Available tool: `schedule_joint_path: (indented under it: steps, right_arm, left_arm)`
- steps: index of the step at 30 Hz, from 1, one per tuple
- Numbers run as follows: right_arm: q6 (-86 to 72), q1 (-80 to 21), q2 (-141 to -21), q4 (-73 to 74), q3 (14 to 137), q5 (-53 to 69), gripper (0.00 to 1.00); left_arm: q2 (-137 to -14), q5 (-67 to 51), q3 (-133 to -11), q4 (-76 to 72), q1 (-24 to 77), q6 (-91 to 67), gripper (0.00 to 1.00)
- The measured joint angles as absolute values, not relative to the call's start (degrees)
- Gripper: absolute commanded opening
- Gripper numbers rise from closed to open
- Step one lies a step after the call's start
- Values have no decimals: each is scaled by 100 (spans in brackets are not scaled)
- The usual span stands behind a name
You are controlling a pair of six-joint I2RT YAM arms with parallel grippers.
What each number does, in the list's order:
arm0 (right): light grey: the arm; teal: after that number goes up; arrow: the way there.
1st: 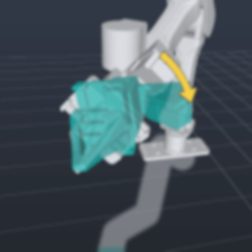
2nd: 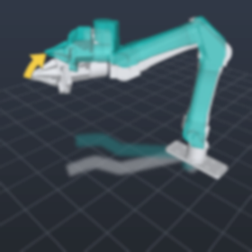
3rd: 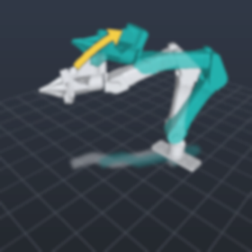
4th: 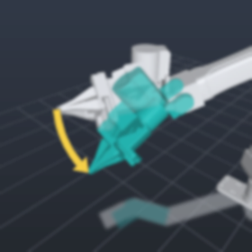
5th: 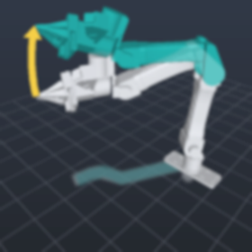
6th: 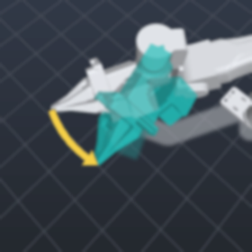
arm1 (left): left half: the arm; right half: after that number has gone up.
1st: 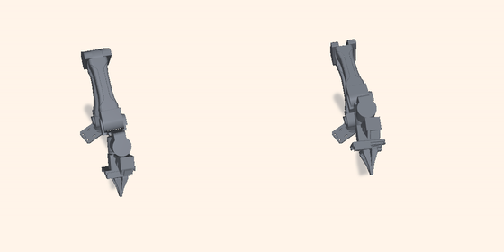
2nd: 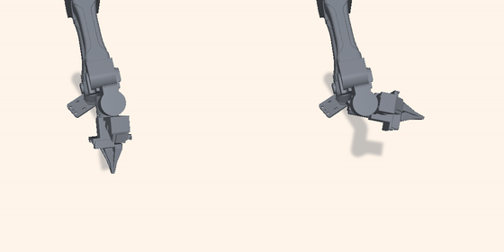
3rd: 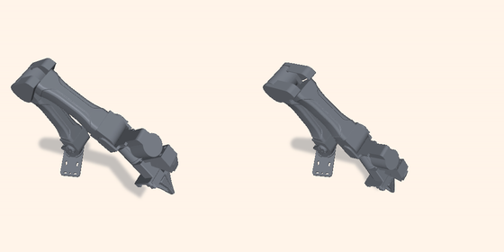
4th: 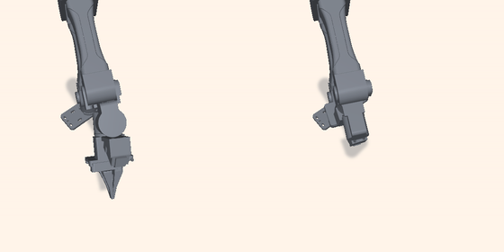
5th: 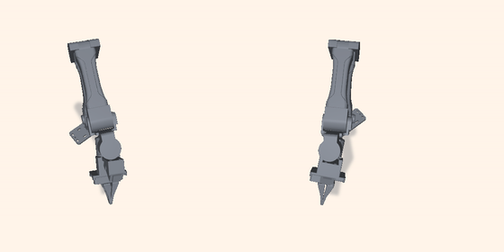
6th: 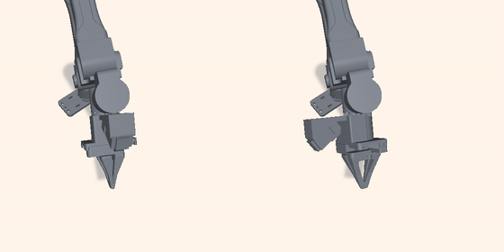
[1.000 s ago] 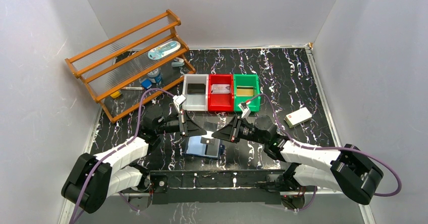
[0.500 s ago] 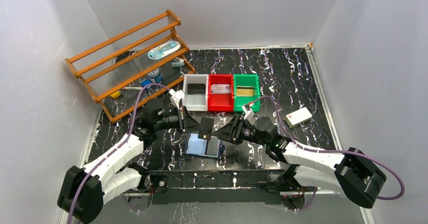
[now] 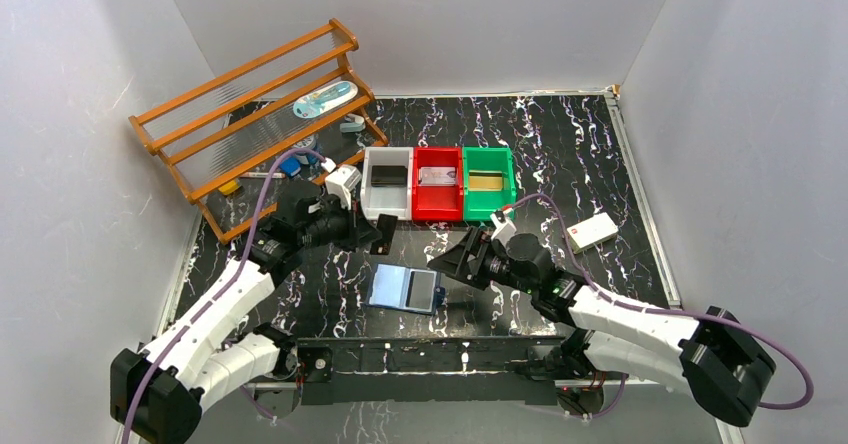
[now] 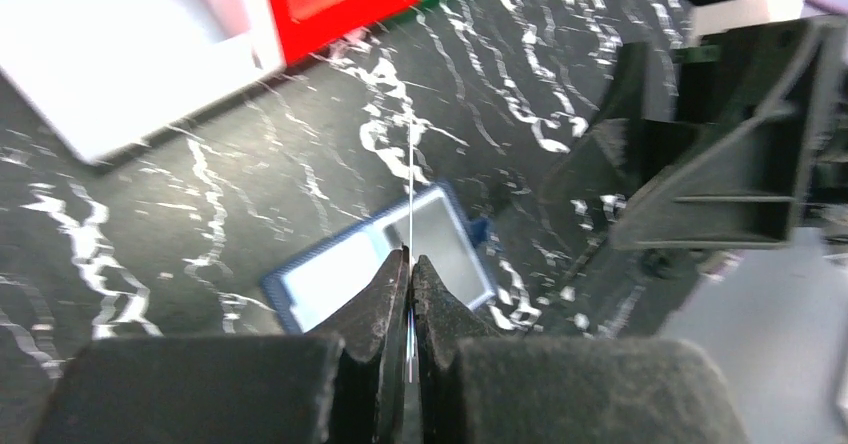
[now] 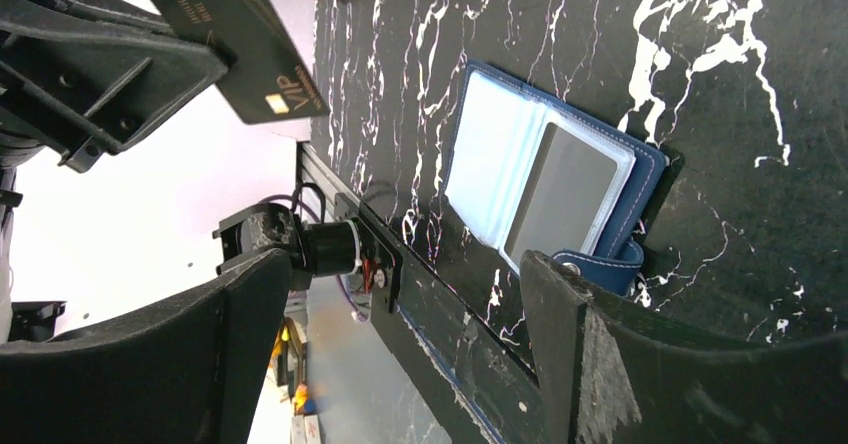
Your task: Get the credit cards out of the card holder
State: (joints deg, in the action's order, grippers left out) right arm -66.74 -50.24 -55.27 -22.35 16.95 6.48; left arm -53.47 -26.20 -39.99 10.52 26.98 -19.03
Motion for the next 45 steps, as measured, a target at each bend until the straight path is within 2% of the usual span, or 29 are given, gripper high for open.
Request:
schedule_joint_path:
  steps: [10,23,33,45]
  right_arm:
    - [-6445,-5022,-5065,-2005,1616,292,96]
    - [-6252,-4987,-4657,-1586,1616,-8,98]
    - [-6206,-4978,-4567,-1284,1619,-176,98]
    - [-6171,-4950,-4495,-1127,1640,-226,98]
  left_arm:
    - [-5961,-1966,-4853,1238,2698,908,0]
    - [-8130,-1326,-6117,880,2698,3955,0]
    - [-9526,-910,-6755,556,2698,4834,0]
    - [-10383,-596,-6930,115,2696,5240,0]
